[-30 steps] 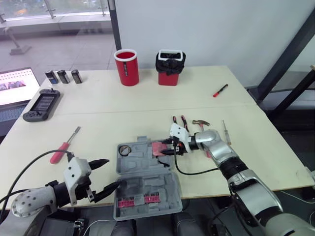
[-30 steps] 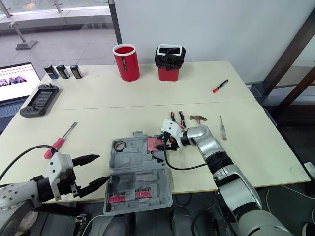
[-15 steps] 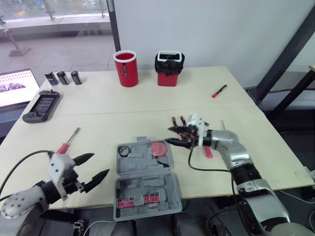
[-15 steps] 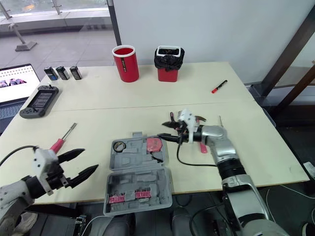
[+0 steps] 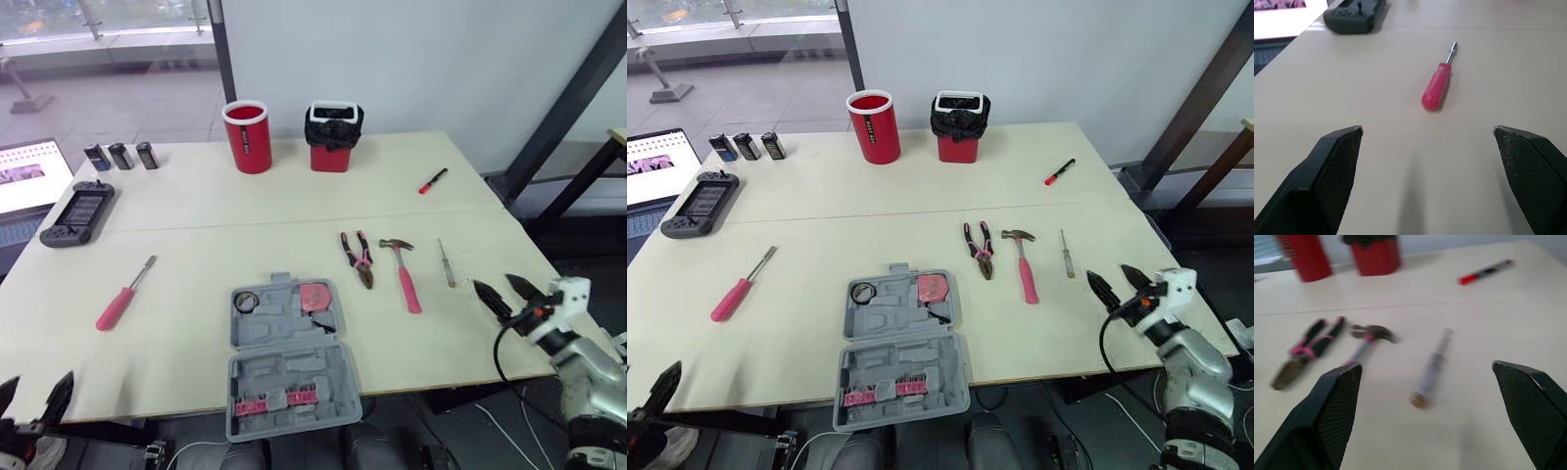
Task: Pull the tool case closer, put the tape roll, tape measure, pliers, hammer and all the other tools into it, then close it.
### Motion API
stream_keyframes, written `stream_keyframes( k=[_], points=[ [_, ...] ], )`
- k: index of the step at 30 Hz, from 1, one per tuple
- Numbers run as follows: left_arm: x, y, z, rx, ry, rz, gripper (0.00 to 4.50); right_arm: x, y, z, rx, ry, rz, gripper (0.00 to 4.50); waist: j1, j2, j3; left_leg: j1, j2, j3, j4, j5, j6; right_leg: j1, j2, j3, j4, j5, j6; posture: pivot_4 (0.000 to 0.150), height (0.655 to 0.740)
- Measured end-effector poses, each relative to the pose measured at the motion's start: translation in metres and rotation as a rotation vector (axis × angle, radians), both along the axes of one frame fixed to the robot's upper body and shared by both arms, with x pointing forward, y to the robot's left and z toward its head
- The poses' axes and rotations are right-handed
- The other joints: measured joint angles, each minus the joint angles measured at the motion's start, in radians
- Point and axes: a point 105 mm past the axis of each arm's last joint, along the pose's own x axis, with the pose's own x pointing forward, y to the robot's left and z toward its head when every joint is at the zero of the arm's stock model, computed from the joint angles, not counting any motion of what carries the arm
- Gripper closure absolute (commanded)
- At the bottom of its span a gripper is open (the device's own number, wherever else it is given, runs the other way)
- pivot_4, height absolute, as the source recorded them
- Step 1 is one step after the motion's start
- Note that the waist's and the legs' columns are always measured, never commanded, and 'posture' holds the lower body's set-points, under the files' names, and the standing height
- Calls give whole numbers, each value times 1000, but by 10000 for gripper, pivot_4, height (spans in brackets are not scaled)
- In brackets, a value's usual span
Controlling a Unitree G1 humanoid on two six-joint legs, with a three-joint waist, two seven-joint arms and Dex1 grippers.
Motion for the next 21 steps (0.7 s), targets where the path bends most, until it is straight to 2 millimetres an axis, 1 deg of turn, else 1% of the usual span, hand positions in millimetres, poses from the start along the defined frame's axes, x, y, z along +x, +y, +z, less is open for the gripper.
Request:
stream_keyframes(
  k=[2, 5, 6, 11, 14, 15, 17, 19, 21],
  points=[
    [-6, 0, -2, 3, 8, -7, 0, -2, -4, -4, 3, 4, -20, 132, -10, 0, 0, 0, 0, 0, 0, -1, -1, 2, -1, 1, -3, 0, 0, 1500, 7400],
    [-22, -1, -11, -7, 49, -14, 0, -6, -9, -11, 6, 14, -44, 132, -17, 0, 0, 0, 0, 3, -4, -2, -2, 4, -2, 2, -14, 1, -2, 1500, 7400],
    [-23, 0, -12, -15, 48, -6, 0, -7, -9, -13, 8, 17, -48, 132, -17, 0, 0, -1, 0, 5, -4, -2, -2, 4, -2, 4, -14, 1, -2, 1500, 7400],
    [-10, 0, -3, -4, -8, -32, 0, 0, -1, -5, -16, -11, -9, 132, -11, 0, -1, -1, -1, 7, -4, 0, 1, 4, -1, 6, -12, 2, -2, 1500, 7400],
    [5, -3, 11, 34, -31, -95, 0, 11, 19, 4, -62, -29, 82, 132, -9, 0, -1, -1, 0, 7, -5, 0, 1, 4, 0, 6, -8, 2, -2, 1500, 7400],
    [12, -8, 17, 47, -34, -134, 0, 16, 26, 8, -80, -31, 111, 132, -8, -1, -1, -1, 0, 7, -5, 0, 1, 4, 0, 7, -7, 2, -2, 1500, 7400],
    [35, -31, 34, 75, -51, -273, 0, 32, 47, 25, -119, -56, 177, 132, -8, 0, -1, -1, -1, 8, -4, 0, 1, 3, 0, 8, -4, 2, -2, 1500, 7400],
    [53, -60, 48, 90, -49, -436, 0, 46, 67, 43, -173, -76, 226, 132, -7, 0, -1, 0, -1, 8, -3, 0, 1, 3, 0, 8, -1, 2, -2, 1500, 7400],
    [66, -89, 54, 109, -28, -578, 0, 56, 85, 53, -230, -63, 262, 132, -7, 0, -1, 0, -1, 8, -4, 0, 1, 1, 0, 8, 0, 2, -2, 1500, 7400]
  ],
)
